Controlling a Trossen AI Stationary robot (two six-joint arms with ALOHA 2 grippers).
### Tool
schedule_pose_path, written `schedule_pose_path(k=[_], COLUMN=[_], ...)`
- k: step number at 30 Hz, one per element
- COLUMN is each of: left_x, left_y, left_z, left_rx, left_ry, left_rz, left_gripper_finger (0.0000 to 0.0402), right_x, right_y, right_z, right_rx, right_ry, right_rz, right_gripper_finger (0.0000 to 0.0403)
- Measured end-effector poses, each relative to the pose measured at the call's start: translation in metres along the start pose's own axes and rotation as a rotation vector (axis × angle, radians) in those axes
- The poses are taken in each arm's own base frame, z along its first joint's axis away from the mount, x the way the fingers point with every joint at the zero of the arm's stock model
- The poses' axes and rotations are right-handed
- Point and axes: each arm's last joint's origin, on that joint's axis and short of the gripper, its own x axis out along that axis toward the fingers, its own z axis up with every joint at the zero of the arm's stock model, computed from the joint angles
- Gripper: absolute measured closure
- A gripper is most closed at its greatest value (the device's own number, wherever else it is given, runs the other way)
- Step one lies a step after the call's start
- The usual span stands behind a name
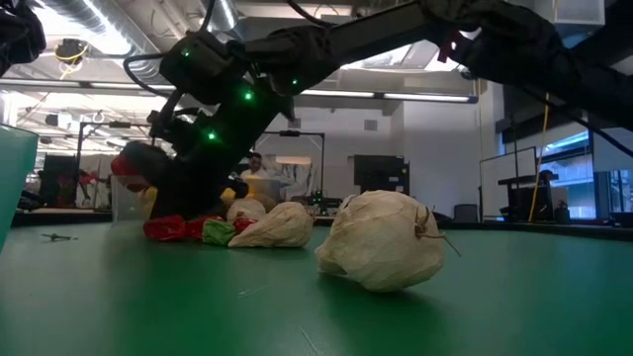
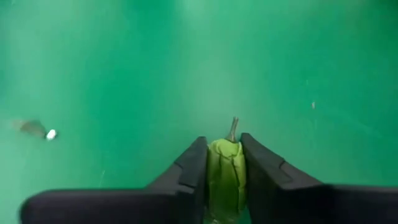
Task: Sort produce into baskets
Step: Put the green chili pepper into the green bin
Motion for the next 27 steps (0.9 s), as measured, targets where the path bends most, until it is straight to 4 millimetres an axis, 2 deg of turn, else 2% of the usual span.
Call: schedule_pose_path(k=[5,9,13,18,22,27], left_x=[0.000,0.000,0.000,-0.001,-0.004,-0.016], left_y=[0.000,0.000,0.000,0.004,0.006,0.013], left_z=[0.001,0.002,0.003,0.006,0.012,0.032], left_rx=[0.019,0.030,0.041,0.037,0.014,-0.014], left_ry=[-0.052,-0.072,-0.103,-0.198,-0.265,-0.254], left_rz=[-0.002,0.000,0.002,0.021,0.024,0.025], left_gripper_finger=[0.0095,0.0095,0.0095,0.0095,0.0095,0.0095], right_x=[-0.015,-0.039,-0.058,-0.084,-0.091,-0.099], right_y=[0.002,0.006,0.018,0.054,0.083,0.119], right_z=[0.010,0.027,0.037,0.041,0.034,0.026], right_rx=[-0.024,-0.026,-0.044,-0.114,-0.174,-0.237], right_ry=[-0.019,-0.073,-0.099,-0.134,-0.145,-0.190], right_rz=[0.016,0.094,0.189,0.272,0.304,0.347], right_gripper_finger=[0.0355,0.0351,0.0345,0.0344,0.0343,0.0343])
